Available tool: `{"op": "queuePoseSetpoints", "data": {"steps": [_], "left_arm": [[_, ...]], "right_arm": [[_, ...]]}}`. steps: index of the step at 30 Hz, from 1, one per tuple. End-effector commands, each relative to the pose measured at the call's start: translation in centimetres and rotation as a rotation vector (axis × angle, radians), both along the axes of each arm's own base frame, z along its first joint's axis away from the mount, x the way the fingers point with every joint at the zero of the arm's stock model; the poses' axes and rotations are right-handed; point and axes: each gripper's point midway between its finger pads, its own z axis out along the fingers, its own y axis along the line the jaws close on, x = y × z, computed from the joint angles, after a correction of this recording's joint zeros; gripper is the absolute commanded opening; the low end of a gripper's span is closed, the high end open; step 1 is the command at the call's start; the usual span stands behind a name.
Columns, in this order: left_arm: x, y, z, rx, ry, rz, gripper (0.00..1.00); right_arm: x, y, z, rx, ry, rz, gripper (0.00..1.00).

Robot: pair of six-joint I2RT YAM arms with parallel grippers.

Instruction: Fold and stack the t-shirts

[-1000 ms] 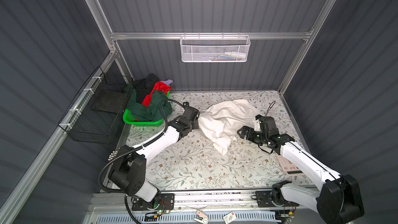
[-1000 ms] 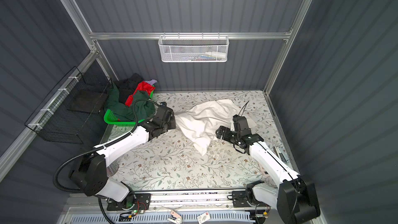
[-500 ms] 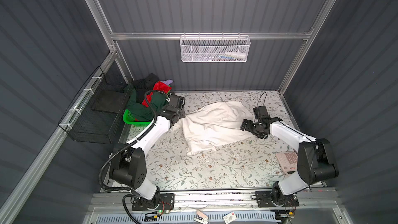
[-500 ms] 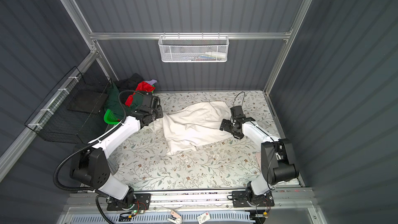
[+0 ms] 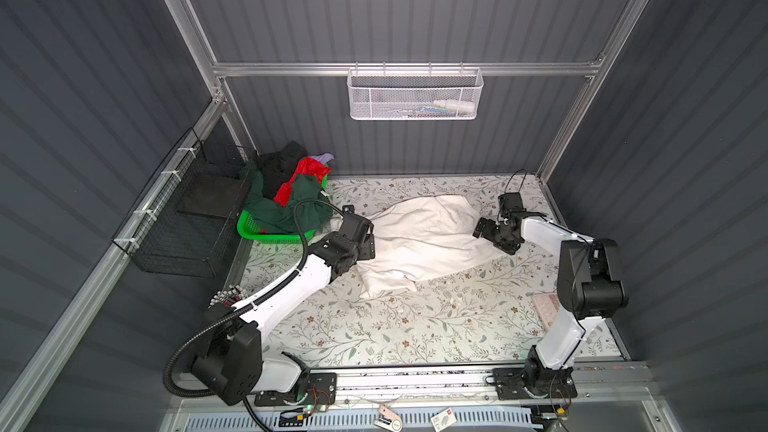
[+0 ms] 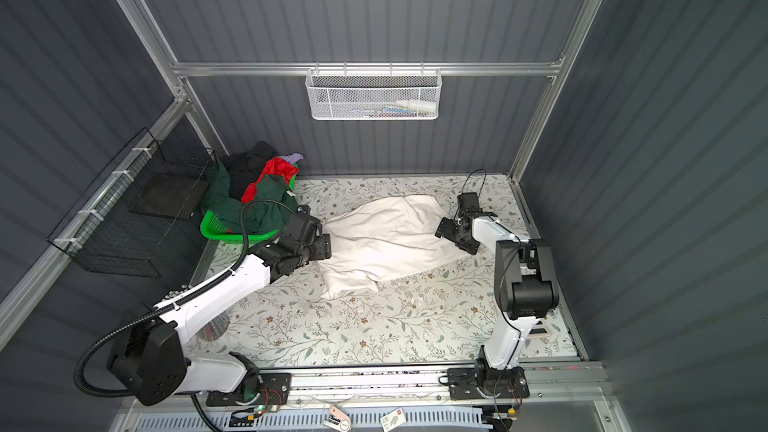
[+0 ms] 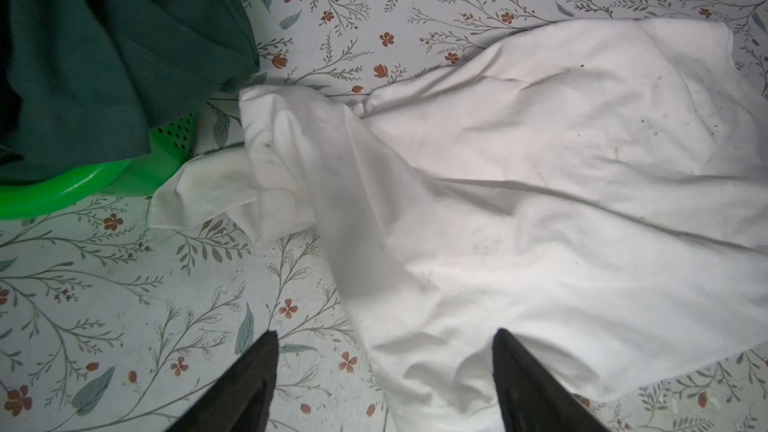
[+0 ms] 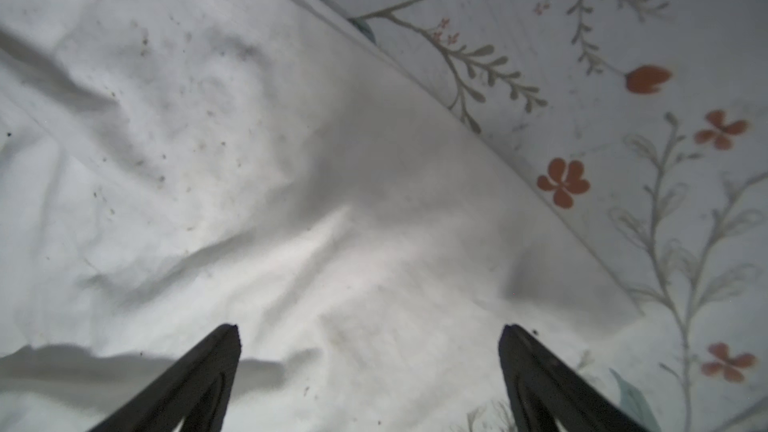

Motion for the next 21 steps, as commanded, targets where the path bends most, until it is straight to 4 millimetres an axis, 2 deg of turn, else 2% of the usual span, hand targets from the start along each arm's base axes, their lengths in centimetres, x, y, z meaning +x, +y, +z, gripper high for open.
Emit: {"op": "queuePoseSetpoints", "data": {"steps": [1,7,10,11,16,17,21], "left_arm": [[-0.8,0.3,1.0,-0.035,-0.004,0.009,0.83],[-1.6,1.1,1.5,-0.032,-0.015,0.015,0.86],[-2.0,1.4,1.5,-0.027,-0.018,0.017,0.87],[-2.1,1.5,1.4,-0.024,-0.018,0.017,0.87],[-2.3,1.9,1.9,-0.021,-0.033,0.023,0.88],[-2.3,2.1,2.0,-0.014,-0.039,0.026,0.88],[-2.0,1.0,2.3,0.037,-0.029,-0.048,0.84]], "right_arm": [[0.3,0.2,-1.3,0.020,0.045,0.001,0.96],[1.5,0.3,-1.9,0.041,0.060,0.001,0.82],[1.8,0.5,-1.8,0.041,0.067,0.015,0.70],[1.9,0.4,-1.9,0.040,0.064,0.017,0.63],[2.1,-0.5,-1.3,0.041,0.051,0.007,0.04],[2.1,-0.8,-1.1,0.035,0.046,-0.001,0.00],[1.4,-3.1,1.5,0.029,-0.040,-0.082,0.00]]}}
